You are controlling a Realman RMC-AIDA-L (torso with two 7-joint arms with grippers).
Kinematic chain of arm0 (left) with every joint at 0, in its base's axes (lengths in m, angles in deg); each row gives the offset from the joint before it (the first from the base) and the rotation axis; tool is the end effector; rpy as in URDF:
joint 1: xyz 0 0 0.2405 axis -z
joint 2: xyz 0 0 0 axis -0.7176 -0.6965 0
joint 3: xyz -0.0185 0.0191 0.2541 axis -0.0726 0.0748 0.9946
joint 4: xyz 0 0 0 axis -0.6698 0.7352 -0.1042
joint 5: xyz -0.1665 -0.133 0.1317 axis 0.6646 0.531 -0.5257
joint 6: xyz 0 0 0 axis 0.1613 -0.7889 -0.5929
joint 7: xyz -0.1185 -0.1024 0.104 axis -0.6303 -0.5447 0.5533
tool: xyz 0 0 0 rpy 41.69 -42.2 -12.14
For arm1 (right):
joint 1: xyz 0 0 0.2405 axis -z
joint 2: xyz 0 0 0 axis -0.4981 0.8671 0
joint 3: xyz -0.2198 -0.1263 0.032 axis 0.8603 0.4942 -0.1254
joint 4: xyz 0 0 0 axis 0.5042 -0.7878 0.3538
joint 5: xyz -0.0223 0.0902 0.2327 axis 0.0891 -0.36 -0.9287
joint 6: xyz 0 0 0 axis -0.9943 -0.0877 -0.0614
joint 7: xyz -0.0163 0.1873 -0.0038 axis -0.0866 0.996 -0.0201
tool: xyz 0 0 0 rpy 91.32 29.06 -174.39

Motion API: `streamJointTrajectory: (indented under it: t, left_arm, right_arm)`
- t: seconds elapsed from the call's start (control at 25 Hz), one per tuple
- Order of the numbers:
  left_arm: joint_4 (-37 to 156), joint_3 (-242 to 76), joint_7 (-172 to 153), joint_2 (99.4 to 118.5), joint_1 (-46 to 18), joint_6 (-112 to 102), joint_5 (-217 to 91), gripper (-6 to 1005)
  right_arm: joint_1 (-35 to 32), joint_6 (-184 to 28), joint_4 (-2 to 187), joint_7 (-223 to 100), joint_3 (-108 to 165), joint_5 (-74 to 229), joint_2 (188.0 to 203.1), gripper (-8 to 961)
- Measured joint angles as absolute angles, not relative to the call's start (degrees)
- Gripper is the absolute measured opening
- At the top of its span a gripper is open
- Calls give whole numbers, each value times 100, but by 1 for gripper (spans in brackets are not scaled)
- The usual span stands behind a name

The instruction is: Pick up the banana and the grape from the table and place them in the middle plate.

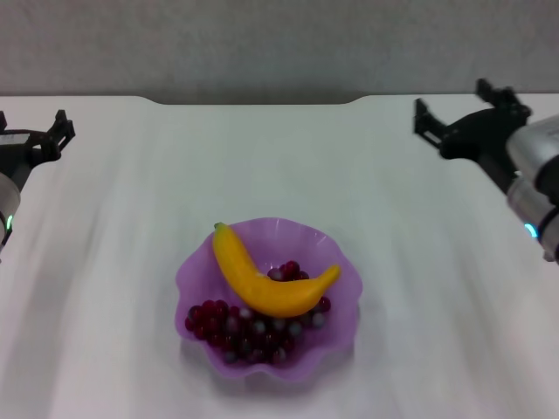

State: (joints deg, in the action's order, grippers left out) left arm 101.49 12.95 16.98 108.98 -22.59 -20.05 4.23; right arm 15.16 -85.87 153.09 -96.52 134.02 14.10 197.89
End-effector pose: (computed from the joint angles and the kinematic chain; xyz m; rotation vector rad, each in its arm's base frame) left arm -0.3141 0.4916 0.0117 -1.4995 -0.7217 -0.4374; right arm 0.2146 0.4551 -0.0452 -1.8097 0.4767 0.4873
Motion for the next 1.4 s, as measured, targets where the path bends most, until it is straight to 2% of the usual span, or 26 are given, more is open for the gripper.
streamJointTrajectory:
  t: [0.56,1.04,1.4]
  left_arm:
    - [10070,1252,1712,10937,-2139,-2051,106,893]
    - [9542,1408,1389,11009,-2020,-2858,-301,893]
    - [8679,1471,-1683,10589,-1478,-2543,-1935,893]
  right_arm:
    - [1172,-11072,13391,-7480,13429,1720,19771,892]
    - [699,-11460,12445,-6737,13391,1709,19783,892]
    - [697,-11483,12433,-6716,13400,1711,19793,892]
